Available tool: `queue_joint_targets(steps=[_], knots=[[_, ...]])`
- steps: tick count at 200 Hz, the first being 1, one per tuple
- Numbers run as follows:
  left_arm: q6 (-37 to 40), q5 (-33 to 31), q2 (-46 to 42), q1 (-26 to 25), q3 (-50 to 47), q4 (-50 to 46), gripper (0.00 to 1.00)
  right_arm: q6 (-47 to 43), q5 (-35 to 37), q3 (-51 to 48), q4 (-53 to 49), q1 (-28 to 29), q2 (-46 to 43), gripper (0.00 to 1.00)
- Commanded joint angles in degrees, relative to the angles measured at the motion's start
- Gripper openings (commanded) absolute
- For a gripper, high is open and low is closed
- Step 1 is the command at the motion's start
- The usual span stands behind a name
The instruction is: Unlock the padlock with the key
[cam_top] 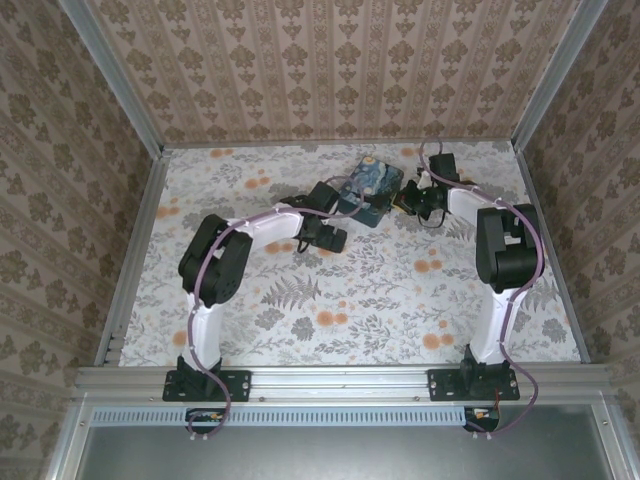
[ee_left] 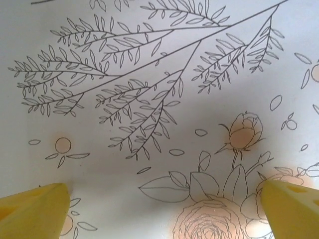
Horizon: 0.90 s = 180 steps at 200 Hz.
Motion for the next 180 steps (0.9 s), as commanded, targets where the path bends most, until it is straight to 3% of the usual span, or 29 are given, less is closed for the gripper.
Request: queue_joint_targets(steps=[1,80,138,180], knots=[[1.01,-0.52,0.72,0.39,-1.11,-5.3,1.0,-1.6,1.78,-1.34,0.14,0.27,0.41,0.0],[-0.6,3.23,-4.58,0.35,3.98,-5.44,1.0,0.04,2.82,-10.25,6.52,0.1,-2.76,0.0],[0.56,3.99,-1.59,-0.36,17.48,-7.43,1.0,1.99,2.41,-13.09,9.96,-0.43,-4.19,0.0],[2.63,4.55,7.1,-0.79,32.23,-12.94,1.0,2.62,2.26,-14.63,10.86,-0.69,-5.87,0.0]])
